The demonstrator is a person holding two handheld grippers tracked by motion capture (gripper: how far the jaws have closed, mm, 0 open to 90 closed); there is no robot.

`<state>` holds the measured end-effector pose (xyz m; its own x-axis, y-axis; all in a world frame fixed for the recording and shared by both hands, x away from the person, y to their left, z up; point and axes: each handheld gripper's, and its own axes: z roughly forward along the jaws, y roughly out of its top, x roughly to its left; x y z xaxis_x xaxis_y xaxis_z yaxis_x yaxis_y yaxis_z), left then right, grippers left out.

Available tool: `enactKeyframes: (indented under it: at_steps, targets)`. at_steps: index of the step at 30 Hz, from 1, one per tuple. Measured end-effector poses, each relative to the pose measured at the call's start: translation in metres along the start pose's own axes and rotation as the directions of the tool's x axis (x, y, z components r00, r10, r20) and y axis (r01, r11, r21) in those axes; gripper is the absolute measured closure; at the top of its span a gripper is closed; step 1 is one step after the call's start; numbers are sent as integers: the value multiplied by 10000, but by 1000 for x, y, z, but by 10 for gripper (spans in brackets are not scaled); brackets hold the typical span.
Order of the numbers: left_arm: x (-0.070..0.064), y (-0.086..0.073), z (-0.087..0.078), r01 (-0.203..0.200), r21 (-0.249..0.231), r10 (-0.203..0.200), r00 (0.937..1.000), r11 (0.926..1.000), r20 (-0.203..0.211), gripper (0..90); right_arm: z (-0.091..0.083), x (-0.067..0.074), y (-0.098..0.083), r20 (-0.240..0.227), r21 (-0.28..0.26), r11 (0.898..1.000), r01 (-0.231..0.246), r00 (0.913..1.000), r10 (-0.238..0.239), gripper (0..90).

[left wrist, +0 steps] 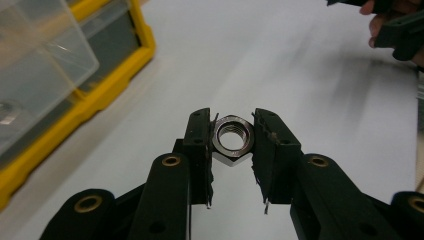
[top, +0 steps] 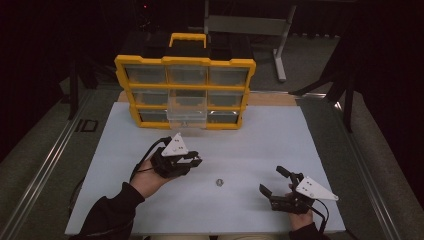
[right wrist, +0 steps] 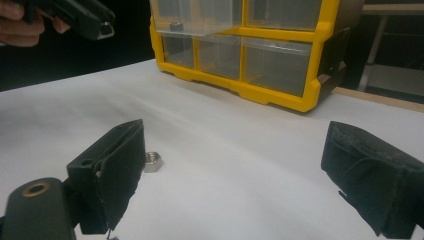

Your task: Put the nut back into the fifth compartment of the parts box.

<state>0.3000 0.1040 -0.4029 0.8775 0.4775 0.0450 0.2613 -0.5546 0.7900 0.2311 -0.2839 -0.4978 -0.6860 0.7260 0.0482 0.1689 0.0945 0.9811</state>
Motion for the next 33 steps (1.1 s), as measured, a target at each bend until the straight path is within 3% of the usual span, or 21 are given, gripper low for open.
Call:
enactKeyframes:
  at_steps: [13,22,33]
  targets:
    - [15,12,-21,264,-310,-269,9995,9992,-145,704,0,0,0,-12,14,10000,-7,10000,7,106]
    - [35,29,-39,453,-660,-489,9973,9968,-542,703,1,0,0,-1,4,10000,13,10000,-13,106]
    - [58,47,-53,744,-1194,-879,9898,9901,-1119,703,0,0,0,-9,-1,10000,11,10000,-11,106]
